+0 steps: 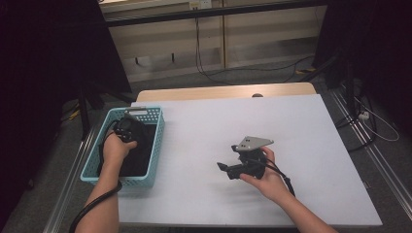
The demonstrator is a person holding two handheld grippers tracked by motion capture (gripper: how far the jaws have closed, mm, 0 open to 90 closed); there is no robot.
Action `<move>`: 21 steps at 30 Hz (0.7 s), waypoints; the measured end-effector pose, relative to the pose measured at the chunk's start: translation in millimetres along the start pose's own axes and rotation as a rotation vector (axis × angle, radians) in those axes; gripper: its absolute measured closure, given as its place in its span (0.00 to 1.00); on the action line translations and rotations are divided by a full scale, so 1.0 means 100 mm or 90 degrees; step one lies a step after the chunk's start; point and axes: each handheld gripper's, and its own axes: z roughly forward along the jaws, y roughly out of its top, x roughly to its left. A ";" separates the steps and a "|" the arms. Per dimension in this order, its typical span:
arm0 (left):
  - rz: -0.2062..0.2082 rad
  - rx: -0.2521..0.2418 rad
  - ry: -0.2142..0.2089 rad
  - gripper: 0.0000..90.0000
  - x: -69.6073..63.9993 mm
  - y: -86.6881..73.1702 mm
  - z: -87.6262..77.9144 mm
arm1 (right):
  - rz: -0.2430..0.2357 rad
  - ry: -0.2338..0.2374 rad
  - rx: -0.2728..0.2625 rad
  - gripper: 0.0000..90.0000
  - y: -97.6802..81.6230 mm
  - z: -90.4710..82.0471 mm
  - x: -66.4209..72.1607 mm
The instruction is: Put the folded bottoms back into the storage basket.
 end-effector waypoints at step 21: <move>0.047 -0.101 0.002 0.36 -0.35 0.12 -0.50 | 0.011 -0.032 0.001 0.22 -0.19 -0.35 -0.17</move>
